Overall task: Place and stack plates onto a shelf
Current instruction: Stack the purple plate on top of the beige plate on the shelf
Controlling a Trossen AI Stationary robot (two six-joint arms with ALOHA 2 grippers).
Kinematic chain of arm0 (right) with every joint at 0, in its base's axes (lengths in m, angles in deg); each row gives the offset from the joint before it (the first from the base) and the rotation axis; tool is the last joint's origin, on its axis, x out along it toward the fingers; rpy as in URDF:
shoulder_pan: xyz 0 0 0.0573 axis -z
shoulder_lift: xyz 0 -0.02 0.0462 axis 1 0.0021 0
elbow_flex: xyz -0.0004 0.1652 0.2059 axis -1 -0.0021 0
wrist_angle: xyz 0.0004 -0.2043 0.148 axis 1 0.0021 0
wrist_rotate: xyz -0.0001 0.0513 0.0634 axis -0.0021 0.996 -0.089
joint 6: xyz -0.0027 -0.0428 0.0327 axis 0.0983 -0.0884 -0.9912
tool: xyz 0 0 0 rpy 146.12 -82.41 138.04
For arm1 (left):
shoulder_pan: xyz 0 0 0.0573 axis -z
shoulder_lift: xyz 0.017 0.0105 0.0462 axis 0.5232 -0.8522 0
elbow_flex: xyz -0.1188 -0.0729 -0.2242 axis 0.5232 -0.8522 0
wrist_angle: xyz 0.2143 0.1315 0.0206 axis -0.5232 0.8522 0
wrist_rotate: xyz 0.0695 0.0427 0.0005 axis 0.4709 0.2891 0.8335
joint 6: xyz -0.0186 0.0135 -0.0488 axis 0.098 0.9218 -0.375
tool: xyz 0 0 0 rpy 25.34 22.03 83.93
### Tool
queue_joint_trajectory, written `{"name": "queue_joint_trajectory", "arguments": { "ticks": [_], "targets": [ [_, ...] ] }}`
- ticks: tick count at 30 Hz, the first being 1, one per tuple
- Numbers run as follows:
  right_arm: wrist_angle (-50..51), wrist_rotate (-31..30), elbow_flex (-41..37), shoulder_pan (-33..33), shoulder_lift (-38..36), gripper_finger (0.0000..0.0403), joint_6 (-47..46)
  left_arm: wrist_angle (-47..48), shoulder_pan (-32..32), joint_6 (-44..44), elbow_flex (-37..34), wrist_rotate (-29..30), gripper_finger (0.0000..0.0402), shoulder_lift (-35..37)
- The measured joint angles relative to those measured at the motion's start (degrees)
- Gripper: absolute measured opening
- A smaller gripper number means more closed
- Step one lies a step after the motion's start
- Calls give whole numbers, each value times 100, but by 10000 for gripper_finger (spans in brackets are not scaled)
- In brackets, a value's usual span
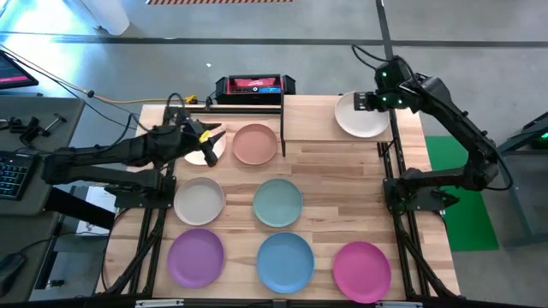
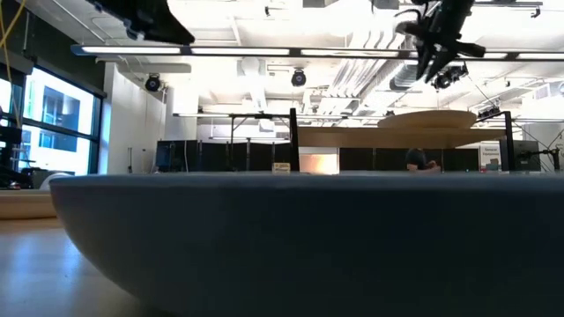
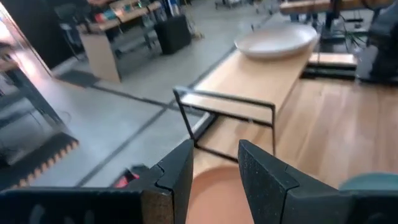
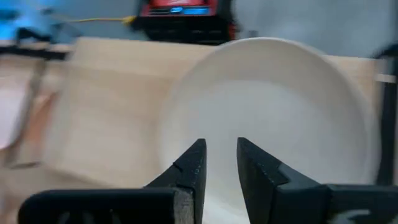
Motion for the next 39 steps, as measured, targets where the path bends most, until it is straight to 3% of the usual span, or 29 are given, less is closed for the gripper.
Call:
{"name": "queue_joint_trajectory", "arguments": {
  "ticks": [7,12,21,31,39],
  "targets": [
    [-127,732,30,-513,0,68,-11,1079,-196,-1273,-2,-875,117,-194],
    [-127,733,30,-976,0,68,-142,1981,-191,-2478,-2,-1625,117,-226],
    [-130,569,30,-1533,0,68,-184,2980,343,-3627,-3,-3408,117,-226],
    [-125,137,28,-1985,0,68,-501,4516,1626,-5403,-4,-3936,117,-258],
    [-115,129,21,-2356,0,68,-772,4882,2882,-6662,-4,-3999,117,-261]
  ]
}}
